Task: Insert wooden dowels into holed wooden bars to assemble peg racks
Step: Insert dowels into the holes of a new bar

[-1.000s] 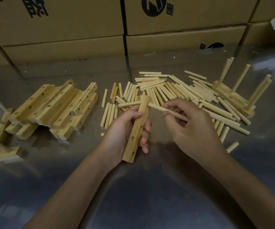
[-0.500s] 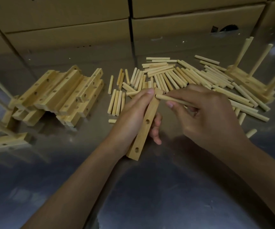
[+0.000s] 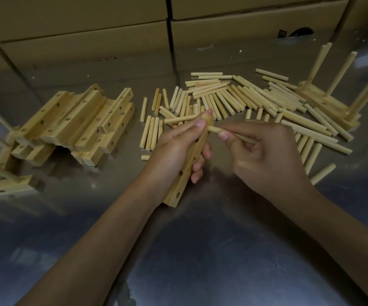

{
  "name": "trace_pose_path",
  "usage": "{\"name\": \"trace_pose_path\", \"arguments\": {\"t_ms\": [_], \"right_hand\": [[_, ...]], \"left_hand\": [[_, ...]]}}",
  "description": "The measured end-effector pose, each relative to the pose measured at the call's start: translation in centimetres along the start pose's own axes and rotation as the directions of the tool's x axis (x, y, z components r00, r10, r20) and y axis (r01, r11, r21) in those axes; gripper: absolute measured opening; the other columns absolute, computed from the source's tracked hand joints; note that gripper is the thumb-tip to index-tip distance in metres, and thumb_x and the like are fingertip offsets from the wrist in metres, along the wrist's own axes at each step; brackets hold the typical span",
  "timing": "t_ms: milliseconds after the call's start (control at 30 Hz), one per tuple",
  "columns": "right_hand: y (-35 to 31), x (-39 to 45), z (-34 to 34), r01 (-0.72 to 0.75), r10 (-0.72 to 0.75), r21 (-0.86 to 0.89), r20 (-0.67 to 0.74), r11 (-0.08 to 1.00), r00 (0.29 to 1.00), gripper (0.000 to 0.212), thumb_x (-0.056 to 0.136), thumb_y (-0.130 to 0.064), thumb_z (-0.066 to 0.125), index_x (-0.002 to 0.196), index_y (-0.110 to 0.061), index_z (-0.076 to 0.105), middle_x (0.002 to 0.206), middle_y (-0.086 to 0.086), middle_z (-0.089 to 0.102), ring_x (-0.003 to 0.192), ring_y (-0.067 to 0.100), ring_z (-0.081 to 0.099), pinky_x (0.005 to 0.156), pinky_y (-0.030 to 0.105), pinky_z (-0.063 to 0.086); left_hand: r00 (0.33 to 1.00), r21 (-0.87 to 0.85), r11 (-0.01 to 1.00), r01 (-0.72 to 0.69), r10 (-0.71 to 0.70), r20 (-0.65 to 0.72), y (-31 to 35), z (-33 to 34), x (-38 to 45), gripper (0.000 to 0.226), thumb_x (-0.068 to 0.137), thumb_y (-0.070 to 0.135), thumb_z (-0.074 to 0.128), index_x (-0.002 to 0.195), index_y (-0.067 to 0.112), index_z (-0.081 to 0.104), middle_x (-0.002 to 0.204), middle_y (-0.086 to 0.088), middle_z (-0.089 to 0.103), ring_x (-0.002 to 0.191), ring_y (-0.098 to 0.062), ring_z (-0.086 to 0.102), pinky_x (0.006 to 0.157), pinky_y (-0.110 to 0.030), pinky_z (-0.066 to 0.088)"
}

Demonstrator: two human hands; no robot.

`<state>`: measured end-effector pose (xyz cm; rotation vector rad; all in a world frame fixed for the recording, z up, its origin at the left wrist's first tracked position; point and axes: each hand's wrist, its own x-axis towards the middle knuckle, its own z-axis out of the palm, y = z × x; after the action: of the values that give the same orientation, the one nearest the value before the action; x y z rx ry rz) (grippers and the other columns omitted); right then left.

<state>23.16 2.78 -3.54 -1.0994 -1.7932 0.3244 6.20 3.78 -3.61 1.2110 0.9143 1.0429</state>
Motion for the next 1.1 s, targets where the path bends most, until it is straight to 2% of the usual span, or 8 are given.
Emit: {"name": "trace_pose_path", "arguments": {"t_ms": [200, 300, 400, 533, 733, 833, 933, 1100], "right_hand": [[-1.0, 0.0, 0.1, -0.221, 0.224, 0.261, 0.018, 0.94, 0.974, 0.039, 0.092, -0.014, 0.066, 0.069, -0.045, 0.07, 0.075, -0.012, 0.073, 0.073, 0.012, 0.068, 0.062, 0.007, 0.047], [-1.1, 0.0, 0.2, -0.333, 0.338, 0.32, 0.042, 0.887, 0.94, 0.027, 0.092, -0.018, 0.067, 0.075, -0.037, 0.073, 0.066, -0.005, 0.072, 0.064, 0.019, 0.065, 0.053, 0.009, 0.043], [-1.2, -0.1, 0.1, -0.433, 0.428, 0.364, 0.098, 0.825, 0.898, 0.017, 0.094, -0.019, 0.065, 0.082, -0.025, 0.076, 0.039, -0.013, 0.053, 0.036, 0.007, 0.047, 0.041, 0.007, 0.032], [-1.1, 0.2, -0.1, -0.419, 0.41, 0.319, 0.101, 0.85, 0.907, 0.017, 0.093, -0.024, 0.066, 0.081, -0.03, 0.076, 0.069, 0.002, 0.073, 0.07, 0.024, 0.066, 0.053, 0.013, 0.043], [-0.6, 1.4, -1.4, -0.43, 0.41, 0.256, 0.13, 0.866, 0.903, 0.022, 0.095, -0.045, 0.058, 0.094, -0.029, 0.074, 0.077, -0.016, 0.068, 0.074, -0.005, 0.06, 0.064, 0.016, 0.043], [1.3, 2.1, -3.2, -0.348, 0.345, -0.137, -0.047, 0.927, 0.937, 0.018, 0.097, -0.039, 0.053, 0.1, -0.029, 0.069, 0.09, -0.011, 0.064, 0.09, 0.006, 0.058, 0.073, 0.03, 0.044], [2.7, 2.1, -3.9, -0.256, 0.337, -0.583, 0.032, 0.771, 0.941, 0.019, 0.093, -0.033, 0.056, 0.104, -0.022, 0.067, 0.107, 0.003, 0.059, 0.11, 0.025, 0.048, 0.089, 0.041, 0.04], [2.1, 1.7, -2.8, -0.17, 0.338, -0.617, 0.166, 0.768, 0.926, 0.014, 0.086, -0.036, 0.06, 0.098, -0.028, 0.063, 0.107, -0.003, 0.05, 0.111, 0.02, 0.04, 0.09, 0.038, 0.029]], "left_hand": [[1.0, 0.063, 0.998, -0.002, 0.002, 0.001, 0.1, 0.2, -0.2, 0.032, 0.101, 0.039, 0.052, 0.131, 0.04, 0.063, 0.071, -0.007, 0.054, 0.05, -0.013, 0.046, 0.044, -0.027, 0.042], [1.0, 0.07, 0.998, 0.001, -0.002, 0.008, 0.2, 0.2, -0.3, 0.033, 0.103, 0.037, 0.05, 0.133, 0.037, 0.062, 0.071, -0.009, 0.053, 0.051, -0.014, 0.046, 0.044, -0.028, 0.043], [1.0, 0.081, 0.997, 0.014, -0.015, 0.007, 0.3, 0.1, -0.3, 0.033, 0.103, 0.036, 0.049, 0.134, 0.035, 0.062, 0.072, -0.009, 0.053, 0.051, -0.014, 0.046, 0.045, -0.028, 0.044], [0.999, 0.05, 0.998, 0.038, -0.038, 0.005, 0.5, 0.2, -0.2, 0.033, 0.104, 0.034, 0.048, 0.134, 0.033, 0.063, 0.071, -0.008, 0.053, 0.05, -0.013, 0.045, 0.044, -0.027, 0.043], [0.984, 0.009, 0.997, 0.075, -0.073, -0.164, 0.9, -0.1, -0.2, 0.031, 0.103, 0.031, 0.051, 0.131, 0.029, 0.064, 0.07, -0.004, 0.057, 0.049, -0.013, 0.046, 0.041, -0.025, 0.041], [0.962, -0.127, 0.989, 0.074, -0.104, -0.251, 1.4, -0.9, -0.3, 0.034, 0.103, 0.023, 0.047, 0.136, 0.026, 0.058, 0.07, -0.003, 0.053, 0.05, -0.013, 0.044, 0.038, -0.023, 0.036], [0.953, -0.165, 0.986, 0.04, -0.087, -0.29, 1.4, -1.0, -0.2, 0.035, 0.104, 0.02, 0.045, 0.138, 0.022, 0.055, 0.073, -0.005, 0.054, 0.051, -0.015, 0.047, 0.039, -0.025, 0.037], [0.937, -0.197, 0.98, 0.001, -0.07, -0.341, 1.3, -1.0, -0.1, 0.03, 0.104, 0.017, 0.047, 0.132, 0.016, 0.057, 0.07, -0.005, 0.055, 0.048, -0.017, 0.049, 0.039, -0.024, 0.04]]}}
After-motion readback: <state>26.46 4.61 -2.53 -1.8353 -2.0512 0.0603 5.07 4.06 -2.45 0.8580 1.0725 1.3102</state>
